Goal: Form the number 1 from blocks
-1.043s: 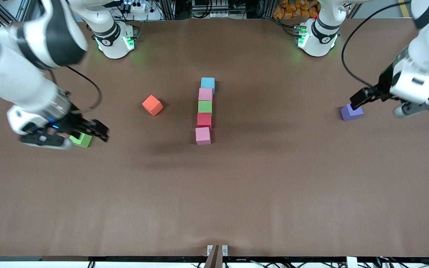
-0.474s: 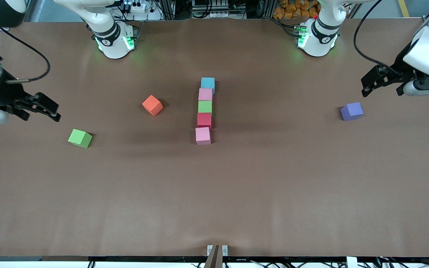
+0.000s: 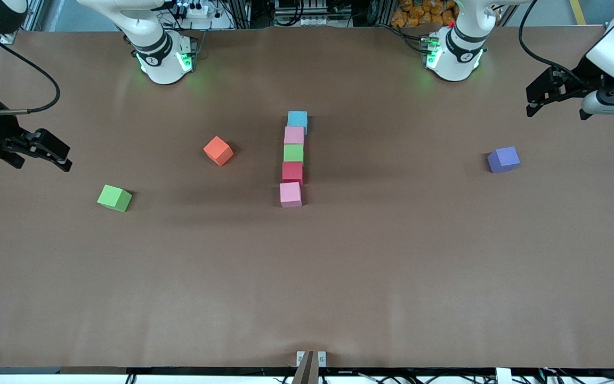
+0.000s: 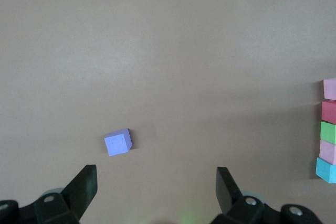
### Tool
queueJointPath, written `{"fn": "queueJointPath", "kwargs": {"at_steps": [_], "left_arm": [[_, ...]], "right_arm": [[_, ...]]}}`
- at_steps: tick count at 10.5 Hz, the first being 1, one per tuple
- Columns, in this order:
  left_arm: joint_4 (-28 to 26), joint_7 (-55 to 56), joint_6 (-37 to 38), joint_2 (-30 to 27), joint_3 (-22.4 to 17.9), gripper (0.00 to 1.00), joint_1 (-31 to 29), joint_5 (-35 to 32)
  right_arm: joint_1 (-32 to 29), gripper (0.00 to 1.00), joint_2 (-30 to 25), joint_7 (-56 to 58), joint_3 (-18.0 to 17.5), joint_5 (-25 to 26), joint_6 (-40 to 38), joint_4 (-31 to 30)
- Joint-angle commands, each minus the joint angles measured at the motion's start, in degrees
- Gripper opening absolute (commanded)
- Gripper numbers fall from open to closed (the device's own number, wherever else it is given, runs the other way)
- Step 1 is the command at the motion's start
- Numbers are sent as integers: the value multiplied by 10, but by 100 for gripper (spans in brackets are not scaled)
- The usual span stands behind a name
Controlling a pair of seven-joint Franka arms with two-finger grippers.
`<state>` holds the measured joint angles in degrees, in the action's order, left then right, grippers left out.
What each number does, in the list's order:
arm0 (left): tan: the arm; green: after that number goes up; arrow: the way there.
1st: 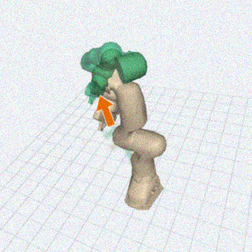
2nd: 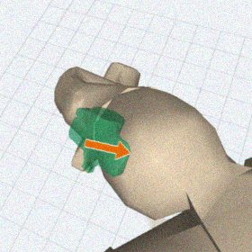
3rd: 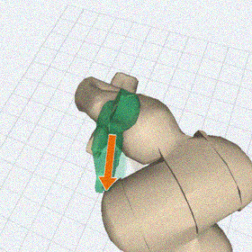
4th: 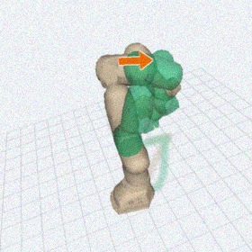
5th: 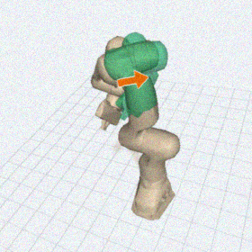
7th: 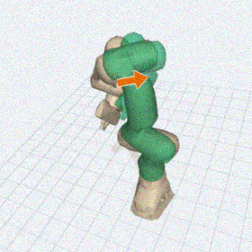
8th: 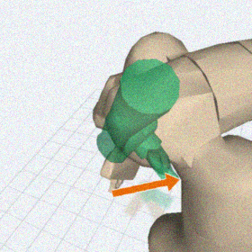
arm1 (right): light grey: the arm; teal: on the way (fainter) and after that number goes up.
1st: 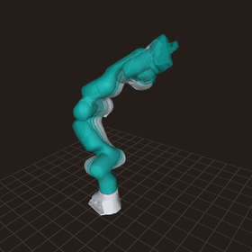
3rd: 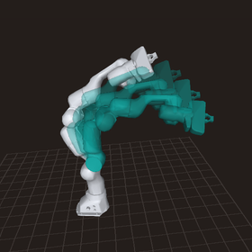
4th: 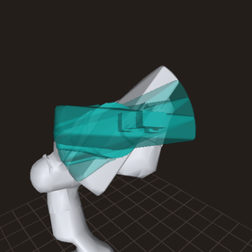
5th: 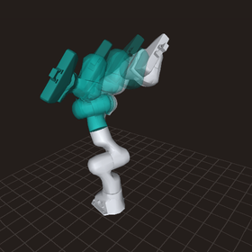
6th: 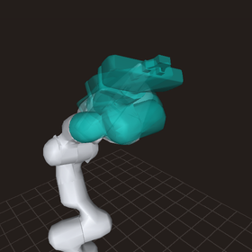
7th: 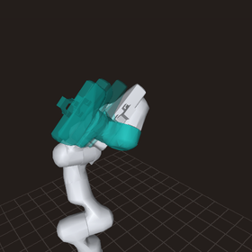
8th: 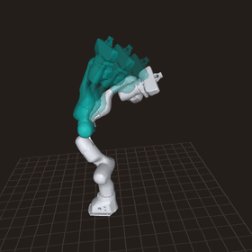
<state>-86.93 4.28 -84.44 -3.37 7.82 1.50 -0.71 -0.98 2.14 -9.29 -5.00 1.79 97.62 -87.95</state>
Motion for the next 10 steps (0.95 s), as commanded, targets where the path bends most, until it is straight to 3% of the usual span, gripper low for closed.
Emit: {"fn": "queueJointPath", "kwargs": {"at_steps": [1, 4, 10], "left_arm": [[11, -14, 13, 6, 0, 100, 1, -4], [11, -13, 13, 7, 1, 100, 1, -3], [11, -13, 14, 8, 0, 100, 1, -2]], "right_arm": [[-4, 100, 6, 7, 21, 12, -9, 17], [-5, 100, 8, 65, 49, 8, -9, 17], [-7, 100, 12, 64, 48, 6, -8, 26]]}}
